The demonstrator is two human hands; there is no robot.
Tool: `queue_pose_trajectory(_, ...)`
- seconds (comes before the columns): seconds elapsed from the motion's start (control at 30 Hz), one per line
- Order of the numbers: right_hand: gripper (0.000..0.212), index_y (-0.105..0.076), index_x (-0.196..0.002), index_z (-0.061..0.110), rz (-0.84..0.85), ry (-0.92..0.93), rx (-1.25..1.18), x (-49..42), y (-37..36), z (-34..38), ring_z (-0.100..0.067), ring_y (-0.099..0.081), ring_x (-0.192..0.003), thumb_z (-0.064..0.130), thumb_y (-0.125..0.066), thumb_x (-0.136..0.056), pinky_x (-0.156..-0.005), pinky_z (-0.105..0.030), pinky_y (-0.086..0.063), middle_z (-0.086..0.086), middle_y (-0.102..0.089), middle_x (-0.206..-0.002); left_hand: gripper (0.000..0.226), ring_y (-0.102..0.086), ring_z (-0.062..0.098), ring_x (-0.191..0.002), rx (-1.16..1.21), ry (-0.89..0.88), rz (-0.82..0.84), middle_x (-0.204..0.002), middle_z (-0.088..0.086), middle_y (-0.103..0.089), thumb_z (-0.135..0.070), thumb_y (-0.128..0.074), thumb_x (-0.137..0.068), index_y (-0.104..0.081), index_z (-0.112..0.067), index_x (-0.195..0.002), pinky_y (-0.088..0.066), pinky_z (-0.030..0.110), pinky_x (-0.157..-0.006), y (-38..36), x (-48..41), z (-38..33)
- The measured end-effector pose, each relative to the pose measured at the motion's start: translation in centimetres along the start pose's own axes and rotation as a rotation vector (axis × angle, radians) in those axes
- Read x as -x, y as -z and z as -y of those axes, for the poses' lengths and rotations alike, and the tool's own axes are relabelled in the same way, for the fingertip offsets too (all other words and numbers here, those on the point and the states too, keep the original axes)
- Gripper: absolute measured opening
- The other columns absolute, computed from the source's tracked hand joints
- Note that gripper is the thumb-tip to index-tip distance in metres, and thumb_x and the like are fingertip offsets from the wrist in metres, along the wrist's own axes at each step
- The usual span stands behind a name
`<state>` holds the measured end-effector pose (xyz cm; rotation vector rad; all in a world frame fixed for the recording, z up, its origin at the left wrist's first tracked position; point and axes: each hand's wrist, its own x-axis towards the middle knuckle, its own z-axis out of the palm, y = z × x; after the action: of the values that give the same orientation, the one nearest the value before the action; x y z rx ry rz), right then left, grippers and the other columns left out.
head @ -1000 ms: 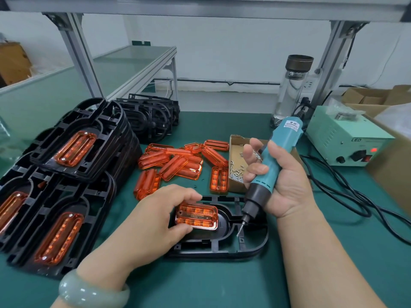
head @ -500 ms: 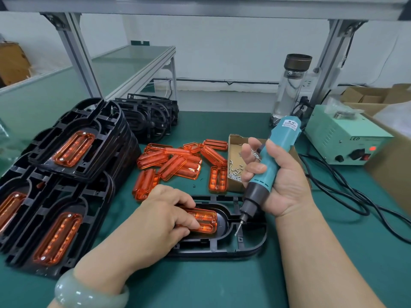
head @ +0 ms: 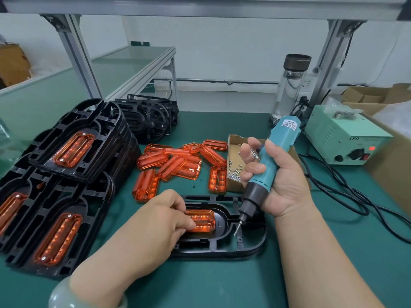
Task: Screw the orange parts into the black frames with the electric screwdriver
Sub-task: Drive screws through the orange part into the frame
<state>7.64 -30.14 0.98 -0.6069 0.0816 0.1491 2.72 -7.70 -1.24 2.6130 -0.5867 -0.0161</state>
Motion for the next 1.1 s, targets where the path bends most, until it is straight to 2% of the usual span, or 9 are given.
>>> queue_pose_trajectory(0.13,0.025,-0.06,-0.099,0.013,0.004,0.007,0.004,0.0,0.0,0.0,-0.004,-0.047,-0.04,0.026,-0.06,-0.077,-0.046,-0.019,-0.046,-0.007,-0.068,-0.082,0.024,-0.039,0.0,-0.099,-0.126,-0.067,0.012,-0.104,-0.023,-0.047,-0.028,-0.051,-0.095,-0.067,-0.036,-0.112,-0.038,0.018,-0.084,0.0,-0.4,-0.3)
queue_pose_trajectory(0.2,0.025,-0.06,-0.098,0.013,0.004,0.005,0.004,0.1,0.0,0.0,-0.004,-0.047,-0.04,0.026,-0.06,-0.077,-0.046,-0.019,-0.046,-0.006,-0.068,-0.082,0.025,-0.041,0.002,-0.102,-0.151,-0.064,0.015,-0.108,-0.022,-0.048,-0.028,-0.05,-0.095,-0.066,-0.036,-0.112,-0.038,0.019,-0.087,-0.1,-0.6,-0.3)
queue_pose_trajectory(0.3,0.027,-0.06,-0.1,0.013,0.004,0.004,0.006,0.1,0.0,0.0,-0.004,-0.048,-0.04,0.026,-0.061,-0.077,-0.046,-0.02,-0.047,-0.006,-0.068,-0.083,0.019,-0.045,0.003,-0.099,-0.117,-0.032,0.032,-0.108,-0.017,-0.049,-0.028,-0.053,-0.093,-0.066,-0.033,-0.106,-0.042,0.021,-0.085,0.0,-0.7,-0.2)
queue_pose_trajectory(0.4,0.029,-0.059,-0.101,0.013,0.002,0.007,0.008,0.2,0.1,0.1,-0.004,-0.048,-0.04,0.026,-0.062,-0.076,-0.046,-0.02,-0.047,-0.006,-0.068,-0.084,0.019,-0.044,0.001,-0.099,-0.107,-0.06,0.045,-0.104,-0.019,-0.049,-0.026,-0.053,-0.093,-0.067,-0.034,-0.104,-0.042,0.021,-0.084,0.1,-0.6,0.0)
queue_pose_trajectory(0.53,0.028,-0.059,-0.101,0.013,0.004,0.002,0.011,0.1,0.0,0.0,-0.004,-0.047,-0.041,0.026,-0.061,-0.076,-0.046,-0.02,-0.047,-0.006,-0.068,-0.083,0.024,-0.041,-0.001,-0.103,-0.125,-0.106,0.044,-0.106,-0.023,-0.051,-0.031,-0.048,-0.096,-0.067,-0.038,-0.109,-0.04,0.021,-0.089,0.3,-0.7,-0.2)
queue_pose_trajectory(0.67,0.028,-0.059,-0.101,0.013,0.006,0.003,0.009,0.1,0.0,0.0,-0.004,-0.047,-0.04,0.026,-0.061,-0.077,-0.046,-0.019,-0.047,-0.007,-0.068,-0.082,0.023,-0.048,0.004,-0.104,-0.18,-0.099,0.003,-0.104,-0.018,-0.055,-0.032,-0.053,-0.092,-0.062,-0.041,-0.111,-0.04,0.024,-0.091,0.4,-1.6,-0.3)
queue_pose_trajectory(0.8,0.028,-0.059,-0.102,0.012,0.011,0.002,0.008,0.1,0.0,-0.1,-0.004,-0.048,-0.041,0.026,-0.062,-0.077,-0.045,-0.02,-0.048,-0.007,-0.068,-0.083,0.024,-0.05,0.01,-0.103,-0.244,-0.111,0.054,-0.102,-0.012,-0.056,-0.035,-0.054,-0.091,-0.063,-0.039,-0.113,-0.042,0.028,-0.089,0.1,-2.7,-0.5)
queue_pose_trajectory(1.0,0.024,-0.061,-0.098,0.014,0.031,-0.017,0.008,0.0,0.1,-0.2,-0.003,-0.048,-0.041,0.027,-0.061,-0.077,-0.047,-0.019,-0.047,-0.005,-0.068,-0.083,0.027,-0.05,0.01,-0.105,-0.276,-0.111,0.085,-0.107,-0.013,-0.054,-0.034,-0.052,-0.093,-0.062,-0.038,-0.117,-0.041,0.026,-0.091,-0.4,-3.1,-0.4)
queue_pose_trajectory(1.1,0.025,-0.061,-0.098,0.014,0.032,-0.015,0.005,-0.1,0.1,-0.2,-0.003,-0.048,-0.041,0.027,-0.061,-0.077,-0.047,-0.019,-0.047,-0.005,-0.068,-0.083,0.026,-0.052,0.008,-0.103,-0.223,-0.103,0.094,-0.1,-0.014,-0.051,-0.033,-0.055,-0.092,-0.064,-0.038,-0.115,-0.041,0.023,-0.089,-0.3,-3.0,-0.3)
